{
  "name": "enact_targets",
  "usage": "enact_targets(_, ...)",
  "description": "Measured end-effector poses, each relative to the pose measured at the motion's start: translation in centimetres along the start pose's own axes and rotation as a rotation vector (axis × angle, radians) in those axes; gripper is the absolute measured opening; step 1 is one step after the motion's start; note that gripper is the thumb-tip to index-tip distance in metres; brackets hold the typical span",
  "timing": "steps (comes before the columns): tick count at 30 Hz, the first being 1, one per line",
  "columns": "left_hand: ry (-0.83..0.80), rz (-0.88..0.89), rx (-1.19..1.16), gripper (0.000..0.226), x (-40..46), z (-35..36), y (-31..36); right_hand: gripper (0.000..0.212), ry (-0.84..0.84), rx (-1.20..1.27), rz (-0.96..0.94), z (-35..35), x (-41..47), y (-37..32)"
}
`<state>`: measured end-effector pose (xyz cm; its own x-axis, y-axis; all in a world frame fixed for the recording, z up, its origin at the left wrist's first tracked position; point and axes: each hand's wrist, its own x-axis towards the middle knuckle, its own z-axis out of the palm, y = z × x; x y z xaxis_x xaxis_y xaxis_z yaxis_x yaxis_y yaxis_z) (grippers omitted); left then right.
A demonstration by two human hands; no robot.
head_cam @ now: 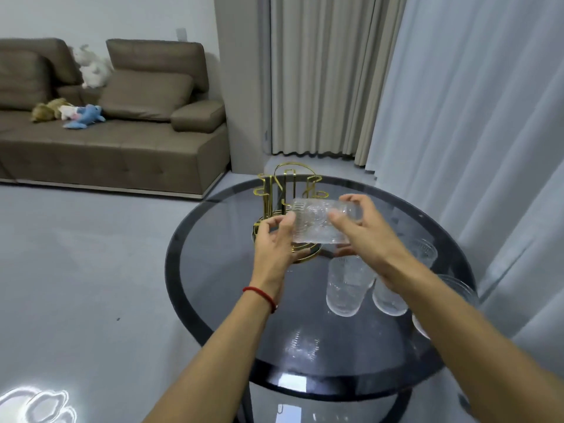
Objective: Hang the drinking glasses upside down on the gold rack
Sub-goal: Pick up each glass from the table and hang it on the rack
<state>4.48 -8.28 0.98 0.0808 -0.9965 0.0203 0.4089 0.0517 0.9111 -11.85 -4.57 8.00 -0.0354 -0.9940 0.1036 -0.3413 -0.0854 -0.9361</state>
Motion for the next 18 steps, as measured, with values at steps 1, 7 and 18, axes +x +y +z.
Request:
enact_targets(1,0.046,0.023,0.131,0.045,0.5,-0.7,-0.9,0.049,0.031,-0.045,-0.008,-0.5,0.8,-0.3)
enact_targets(7,0.051,0.344,1.291,0.055,3.4,-5.0,-7.0,0.059,0.326,-0.104,-0.065,-5.0,8.5,-2.2)
enact_targets(18,-0.130,0.277,1.595,0.067,4.5,-6.1,-10.7,0.073,0.136,-0.318,-0.139,-0.3,25.0,-3.7)
